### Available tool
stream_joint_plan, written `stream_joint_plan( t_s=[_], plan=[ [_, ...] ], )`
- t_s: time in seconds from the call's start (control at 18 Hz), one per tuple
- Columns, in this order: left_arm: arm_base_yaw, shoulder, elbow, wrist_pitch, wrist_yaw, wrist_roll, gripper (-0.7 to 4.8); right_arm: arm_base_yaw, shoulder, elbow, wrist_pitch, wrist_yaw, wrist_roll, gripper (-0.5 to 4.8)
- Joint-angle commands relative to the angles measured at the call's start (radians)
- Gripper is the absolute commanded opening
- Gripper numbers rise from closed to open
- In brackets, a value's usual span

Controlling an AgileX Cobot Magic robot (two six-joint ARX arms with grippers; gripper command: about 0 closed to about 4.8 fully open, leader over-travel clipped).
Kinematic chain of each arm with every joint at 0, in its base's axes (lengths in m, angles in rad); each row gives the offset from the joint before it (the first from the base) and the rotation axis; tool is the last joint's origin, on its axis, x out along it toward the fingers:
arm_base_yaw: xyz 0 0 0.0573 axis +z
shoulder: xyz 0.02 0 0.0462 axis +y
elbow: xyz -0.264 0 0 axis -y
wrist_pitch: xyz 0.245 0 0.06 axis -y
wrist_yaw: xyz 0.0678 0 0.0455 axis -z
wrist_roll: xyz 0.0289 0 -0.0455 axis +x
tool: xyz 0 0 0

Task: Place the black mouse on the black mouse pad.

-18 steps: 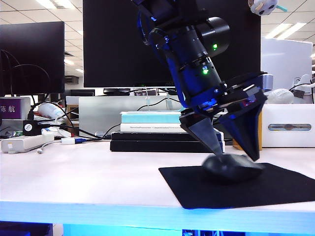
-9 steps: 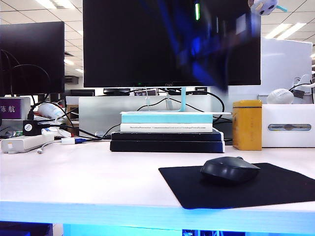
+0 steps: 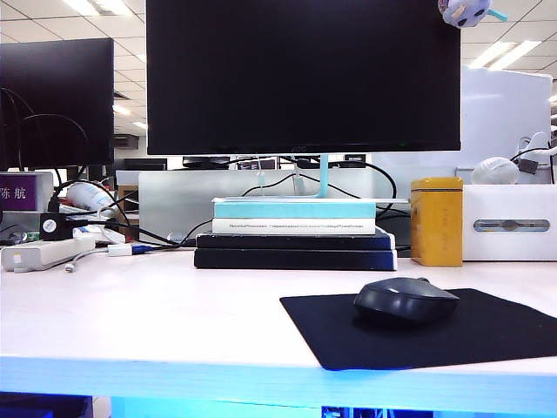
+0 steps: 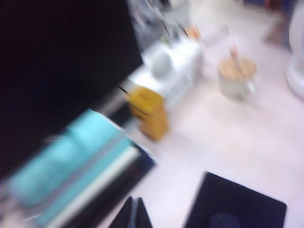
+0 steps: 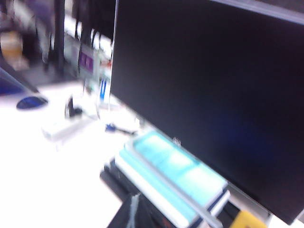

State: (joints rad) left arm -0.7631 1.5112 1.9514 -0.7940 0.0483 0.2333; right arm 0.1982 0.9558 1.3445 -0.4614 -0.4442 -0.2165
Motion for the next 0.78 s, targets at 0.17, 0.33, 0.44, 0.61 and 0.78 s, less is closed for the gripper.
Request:
stream_joint_plan(
  t_s=[0.17, 0.33, 0.44, 0.61, 0.78],
  plan=[
    [0.028, -0.312, 0.005, -0.175, -0.237, -0.005, -0.06, 0.0, -0.062, 0.004, 0.022, 0.059, 0.026, -0.01],
    [0.026, -0.526, -0.017, -0.299, -0.266, -0.096, -0.06, 0.0, -0.164, -0.025, 0.011, 0.116, 0.005, -0.01],
    [0.026, -0.662, -0.089, -0.381, -0.27, -0.111, -0.06, 0.0, -0.25, -0.093, 0.017, 0.129, 0.006, -0.01],
    [0.026, -0.89, -0.329, -0.409, -0.269, -0.141, -0.06, 0.0, -0.423, -0.298, 0.031, 0.137, 0.007, -0.01],
    [0.026, -1.078, -0.678, -0.216, -0.254, -0.167, -0.06, 0.0, -0.589, -0.531, 0.115, 0.219, 0.083, -0.01]
  ],
)
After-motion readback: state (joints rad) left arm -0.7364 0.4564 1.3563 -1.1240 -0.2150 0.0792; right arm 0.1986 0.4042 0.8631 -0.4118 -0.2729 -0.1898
